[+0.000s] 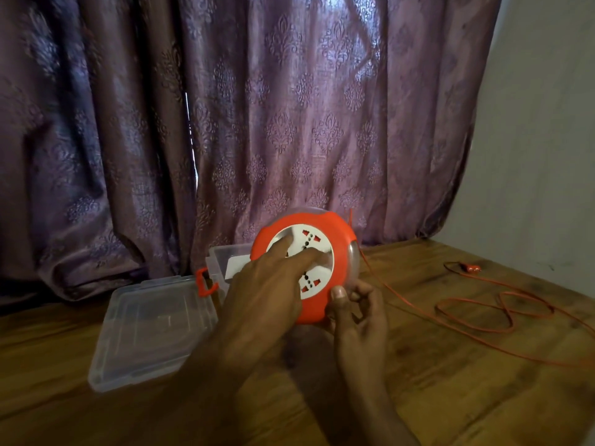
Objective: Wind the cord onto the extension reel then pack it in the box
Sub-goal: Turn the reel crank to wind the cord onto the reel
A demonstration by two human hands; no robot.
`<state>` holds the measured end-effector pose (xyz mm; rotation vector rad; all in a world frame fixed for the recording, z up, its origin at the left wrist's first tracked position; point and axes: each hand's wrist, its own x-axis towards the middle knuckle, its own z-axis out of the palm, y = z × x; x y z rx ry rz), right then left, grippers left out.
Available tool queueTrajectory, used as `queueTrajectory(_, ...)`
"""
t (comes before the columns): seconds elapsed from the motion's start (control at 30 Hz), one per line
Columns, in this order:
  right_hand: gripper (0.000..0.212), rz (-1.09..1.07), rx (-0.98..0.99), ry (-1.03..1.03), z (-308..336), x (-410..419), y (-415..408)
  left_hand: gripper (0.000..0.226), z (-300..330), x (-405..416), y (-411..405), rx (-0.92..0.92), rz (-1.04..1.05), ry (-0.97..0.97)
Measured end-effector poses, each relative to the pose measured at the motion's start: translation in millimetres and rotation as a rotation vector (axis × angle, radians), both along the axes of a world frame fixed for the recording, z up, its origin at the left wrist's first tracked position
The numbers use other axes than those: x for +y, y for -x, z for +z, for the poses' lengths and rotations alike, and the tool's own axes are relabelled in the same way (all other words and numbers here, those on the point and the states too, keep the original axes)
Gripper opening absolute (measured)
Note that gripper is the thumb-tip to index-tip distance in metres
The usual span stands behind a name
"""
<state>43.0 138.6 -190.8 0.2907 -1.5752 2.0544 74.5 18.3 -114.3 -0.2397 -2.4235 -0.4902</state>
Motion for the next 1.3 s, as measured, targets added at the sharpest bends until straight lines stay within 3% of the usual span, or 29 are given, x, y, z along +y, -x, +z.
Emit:
queueTrajectory(0.13,0.012,0.004,0.029,0.061,0.7,4.0,1.9,0.036,10.1,5.2,-7.5,0.209,0.067,-0.186)
queueTrajectory(0.37,0.026,-0.084,0.083,-0.047,0.8,-1.1,-4.8,0.061,5.6,4.5,0.1,-0.071,0.173,-0.277)
queueTrajectory(0.53,0.026,-0.096,0.118,-0.123,-0.7,-4.5,-8.8,0.068,2.1,-3.0,3.8,-0.119,0.163,-0.444)
queueTrajectory(0.8,0.022,-0.057,0.11,-0.093,0.7,-2.3,-8.1,0.068,4.4,1.1,-1.0,0.012,0.207,-0.144)
queueTrajectory(1.0,0.033,-0.004,0.049,-0.028,4.0,-0.1,-5.2,0.071,-1.3,3.0,0.6,0.029,0.207,0.13)
queueTrajectory(1.3,0.039,0.038,0.017,0.041,5.2,4.7,0.6,0.075,-2.9,4.7,4.6,-0.054,0.173,0.148)
